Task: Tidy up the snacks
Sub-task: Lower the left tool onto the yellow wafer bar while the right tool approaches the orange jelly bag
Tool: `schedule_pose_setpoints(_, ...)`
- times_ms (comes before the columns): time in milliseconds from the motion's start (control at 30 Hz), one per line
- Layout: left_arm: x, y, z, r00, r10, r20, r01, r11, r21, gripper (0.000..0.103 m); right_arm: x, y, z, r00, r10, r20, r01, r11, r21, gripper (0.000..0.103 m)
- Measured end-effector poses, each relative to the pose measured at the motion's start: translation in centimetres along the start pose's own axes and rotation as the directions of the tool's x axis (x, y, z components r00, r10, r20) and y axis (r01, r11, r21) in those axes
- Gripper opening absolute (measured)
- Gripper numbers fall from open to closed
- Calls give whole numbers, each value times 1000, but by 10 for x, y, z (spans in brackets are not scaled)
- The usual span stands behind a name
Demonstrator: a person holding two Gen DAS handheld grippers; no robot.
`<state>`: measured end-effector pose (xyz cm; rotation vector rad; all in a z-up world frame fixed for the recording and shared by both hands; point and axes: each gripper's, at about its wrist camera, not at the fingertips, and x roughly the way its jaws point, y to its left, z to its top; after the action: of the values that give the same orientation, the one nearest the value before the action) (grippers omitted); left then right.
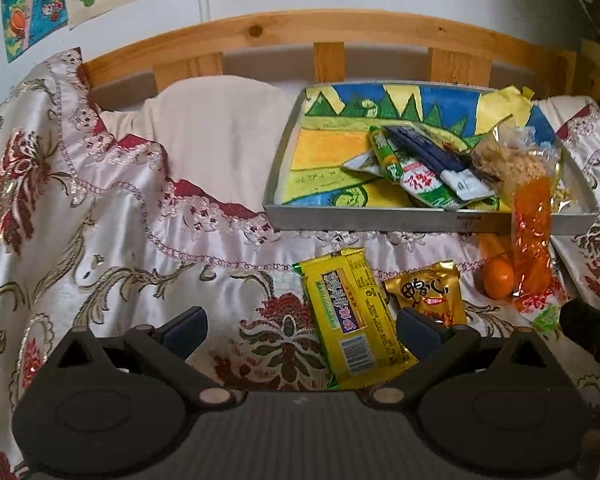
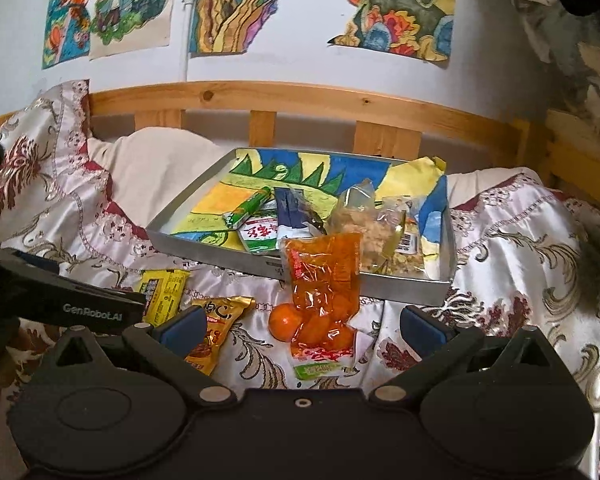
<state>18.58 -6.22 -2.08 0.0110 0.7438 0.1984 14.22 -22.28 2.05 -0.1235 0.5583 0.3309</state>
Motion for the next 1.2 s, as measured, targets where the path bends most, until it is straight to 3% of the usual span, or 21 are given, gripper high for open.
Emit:
schedule_pose_setpoints(267,23,-5,1,998,-12,-65,10,999,-34,102,35,-6,-3,1000,-6,-27,3,996,-91,102)
schedule_pose_setpoints(633,44,-17,0,993,-44,-112,41,999,-32,102,74,-19,-12,997,28,-70,-36,993,-112,102)
schedule_pose_setpoints(900,53,-12,6,989,-77,-128,66,994,-87,102,90,-27,-11,994,71,-85,-75,996,-47,93)
schedule_pose_setpoints(1067,56,-6,5,986,-97,-137,81,990,-118,102,97,-29,-11,990,90,-105,-94,995,-28,81)
schedule_pose_setpoints(1200,57,-4,2,986,-107,-130,92,988,-121,102,98,-29,-11,988,107,-110,-109,994,-19,77)
